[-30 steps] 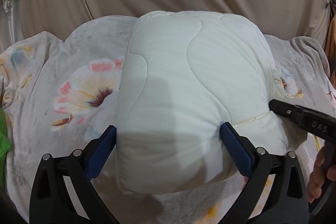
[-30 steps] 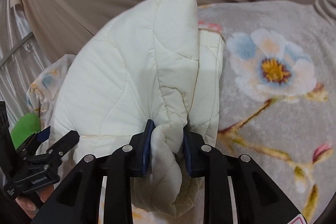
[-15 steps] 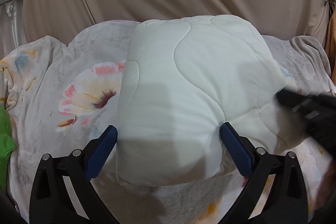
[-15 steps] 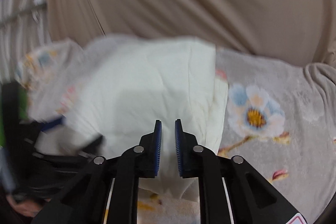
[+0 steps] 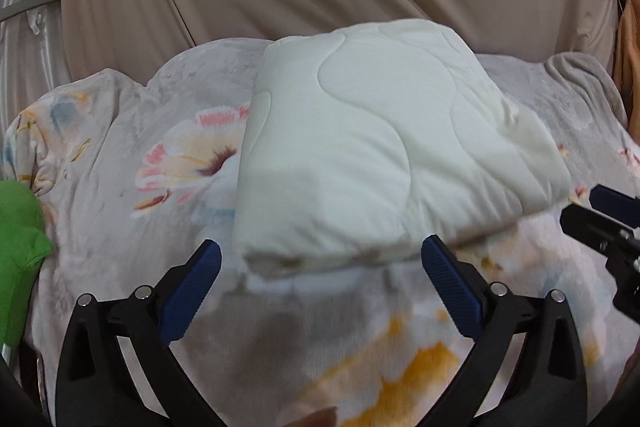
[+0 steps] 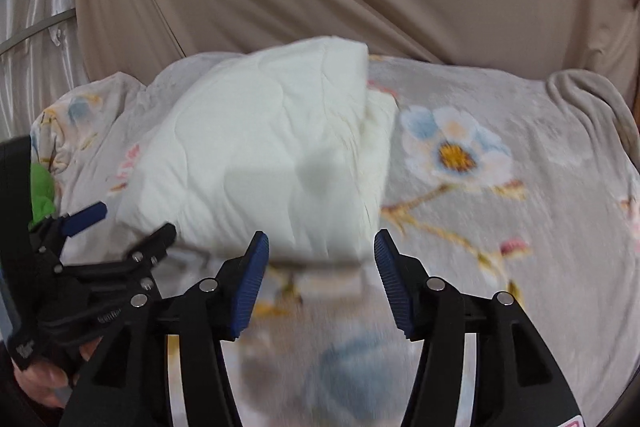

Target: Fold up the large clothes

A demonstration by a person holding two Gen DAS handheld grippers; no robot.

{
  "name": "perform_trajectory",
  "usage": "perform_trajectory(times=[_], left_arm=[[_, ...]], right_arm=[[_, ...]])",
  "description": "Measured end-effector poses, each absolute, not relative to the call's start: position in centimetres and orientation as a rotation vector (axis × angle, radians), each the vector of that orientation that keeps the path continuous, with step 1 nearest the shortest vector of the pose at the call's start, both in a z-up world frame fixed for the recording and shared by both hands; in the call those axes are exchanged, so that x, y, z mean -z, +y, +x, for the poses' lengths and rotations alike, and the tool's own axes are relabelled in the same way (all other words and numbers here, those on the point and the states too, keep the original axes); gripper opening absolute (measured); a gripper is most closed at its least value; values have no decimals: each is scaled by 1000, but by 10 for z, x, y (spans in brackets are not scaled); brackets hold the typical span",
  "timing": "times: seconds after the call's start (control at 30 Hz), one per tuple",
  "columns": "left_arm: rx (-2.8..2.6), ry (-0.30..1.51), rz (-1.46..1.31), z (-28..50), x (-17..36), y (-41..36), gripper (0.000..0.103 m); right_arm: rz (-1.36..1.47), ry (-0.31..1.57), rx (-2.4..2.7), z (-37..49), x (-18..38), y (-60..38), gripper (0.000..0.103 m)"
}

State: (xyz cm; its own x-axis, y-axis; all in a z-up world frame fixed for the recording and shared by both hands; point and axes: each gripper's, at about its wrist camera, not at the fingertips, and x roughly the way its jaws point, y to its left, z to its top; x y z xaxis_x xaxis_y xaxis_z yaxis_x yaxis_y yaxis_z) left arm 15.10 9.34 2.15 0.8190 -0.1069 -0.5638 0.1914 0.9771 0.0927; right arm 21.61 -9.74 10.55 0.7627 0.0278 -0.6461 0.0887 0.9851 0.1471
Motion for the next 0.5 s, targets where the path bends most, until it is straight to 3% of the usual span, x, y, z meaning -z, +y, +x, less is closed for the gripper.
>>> perform_trajectory(times=[0.1,0.5], left_arm=[[149,591,191,130,-8,87,98],[114,599,159,111,9,88,98]], right_arm=[[217,741,57,195,-83,-99,62],[284,754,120,180,-43,-102,67]])
